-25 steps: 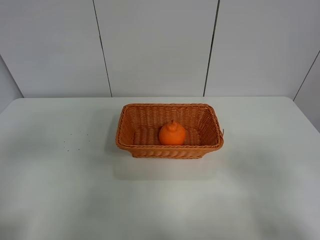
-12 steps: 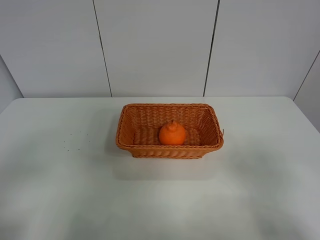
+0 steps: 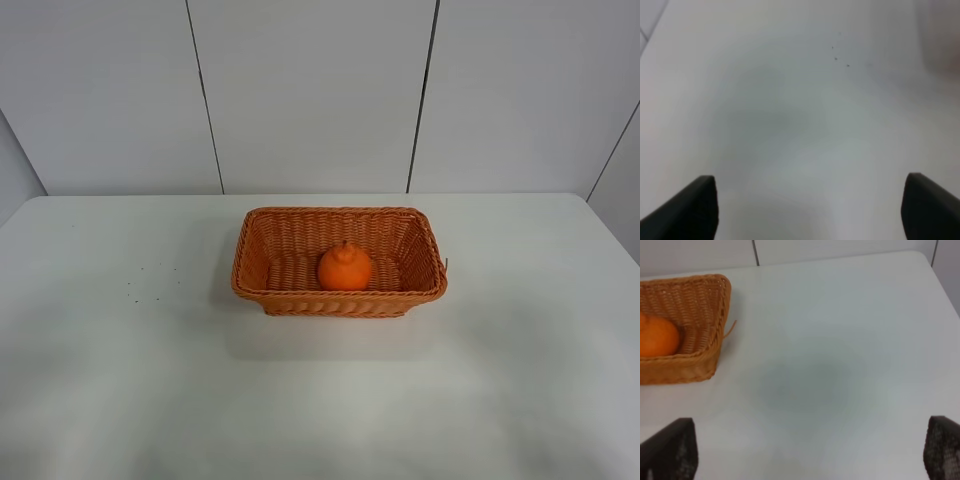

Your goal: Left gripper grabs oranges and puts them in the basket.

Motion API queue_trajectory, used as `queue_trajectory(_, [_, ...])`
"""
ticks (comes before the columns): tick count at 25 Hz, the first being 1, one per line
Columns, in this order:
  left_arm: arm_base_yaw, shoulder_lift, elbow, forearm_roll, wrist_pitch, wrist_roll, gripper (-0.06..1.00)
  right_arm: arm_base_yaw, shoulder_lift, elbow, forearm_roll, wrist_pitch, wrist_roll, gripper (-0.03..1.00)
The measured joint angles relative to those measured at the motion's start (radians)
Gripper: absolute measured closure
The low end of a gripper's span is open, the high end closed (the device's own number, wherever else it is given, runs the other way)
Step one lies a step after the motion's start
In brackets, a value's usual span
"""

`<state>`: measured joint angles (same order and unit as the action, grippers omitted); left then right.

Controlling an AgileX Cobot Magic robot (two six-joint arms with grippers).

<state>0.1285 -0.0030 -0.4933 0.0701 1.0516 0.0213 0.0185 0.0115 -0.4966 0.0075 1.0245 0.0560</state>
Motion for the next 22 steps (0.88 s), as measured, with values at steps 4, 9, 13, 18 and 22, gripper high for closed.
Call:
queue_trajectory(4, [0.000, -0.001, 0.000, 0.004, 0.000, -0.007, 0.10, 0.000, 0.000, 0.000, 0.000, 0.000, 0.000, 0.27])
queue_trajectory(9, [0.000, -0.001, 0.000, 0.005, 0.000, -0.009, 0.10, 0.000, 0.000, 0.000, 0.000, 0.000, 0.000, 0.27])
queue_trajectory(13, [0.000, -0.001, 0.000, 0.005, 0.000, -0.009, 0.10, 0.000, 0.000, 0.000, 0.000, 0.000, 0.000, 0.27])
queue_trajectory(18, [0.000, -0.001, 0.000, 0.006, 0.000, -0.009, 0.10, 0.000, 0.000, 0.000, 0.000, 0.000, 0.000, 0.27])
queue_trajectory(22, [0.000, -0.001, 0.000, 0.006, 0.000, -0.009, 0.10, 0.000, 0.000, 0.000, 0.000, 0.000, 0.000, 0.27])
